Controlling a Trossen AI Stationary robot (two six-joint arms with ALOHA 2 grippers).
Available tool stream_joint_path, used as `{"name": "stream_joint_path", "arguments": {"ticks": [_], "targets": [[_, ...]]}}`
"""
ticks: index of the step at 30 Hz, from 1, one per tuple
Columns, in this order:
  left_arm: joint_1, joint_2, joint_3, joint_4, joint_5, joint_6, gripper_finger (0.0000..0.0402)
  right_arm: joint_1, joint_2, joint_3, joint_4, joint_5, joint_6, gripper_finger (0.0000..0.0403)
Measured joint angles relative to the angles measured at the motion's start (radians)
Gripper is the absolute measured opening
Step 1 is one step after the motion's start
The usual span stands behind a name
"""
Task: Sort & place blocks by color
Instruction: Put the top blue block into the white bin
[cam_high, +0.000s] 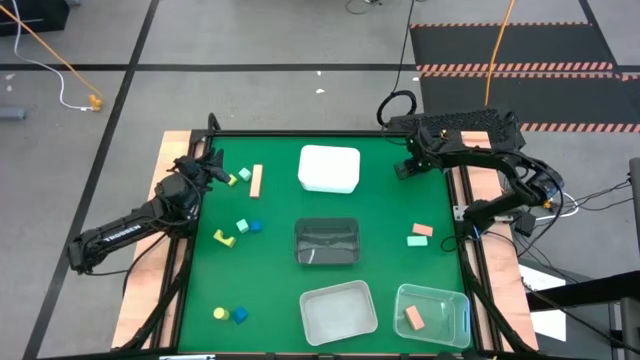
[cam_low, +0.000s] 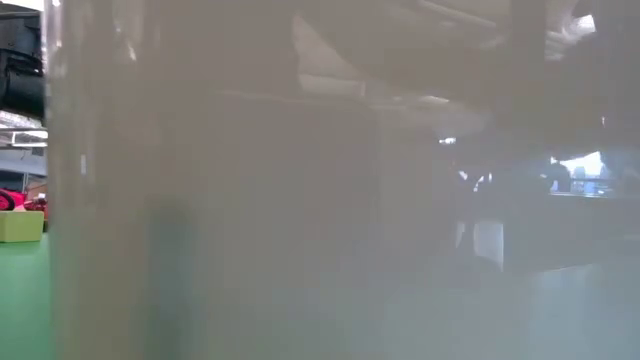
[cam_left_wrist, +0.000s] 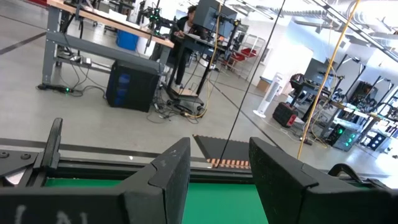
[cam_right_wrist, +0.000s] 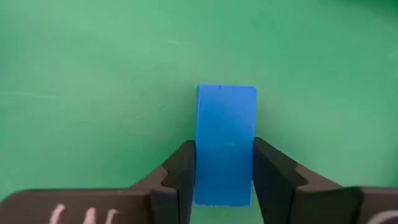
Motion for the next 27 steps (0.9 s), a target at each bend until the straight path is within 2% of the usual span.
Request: {"name": "stream_joint_path", "arguments": {"ticks": [6, 9, 15, 21, 23, 27], "targets": [[0.000, 0.000, 0.000, 0.000, 0.000, 0.000, 0.0163, 0.000, -0.107, 0.000, 0.062, -0.098, 0.117, 0.0110], [0.000, 0.000, 0.000, 0.000, 0.000, 0.000, 0.0163, 0.001, -0.173, 0.000, 0.164, -0.168, 0.199, 0.0110], [0.000, 0.000, 0.000, 0.000, 0.000, 0.000, 0.0163, 0.047, -0.276, 0.001, 0.539, -0.289, 0.292, 0.0110], [0.000, 0.000, 0.000, 0.000, 0.000, 0.000, 0.0163, 0.145, -0.299, 0.002, 0.961, -0.358, 0.335, 0.0110], [0.000, 0.000, 0.000, 0.000, 0.000, 0.000, 0.0163, 0.185, -0.299, 0.002, 1.038, -0.358, 0.345, 0.0110], [0.000, 0.000, 0.000, 0.000, 0.000, 0.000, 0.0163, 0.257, -0.297, 0.002, 1.062, -0.358, 0.338, 0.0110]]}}
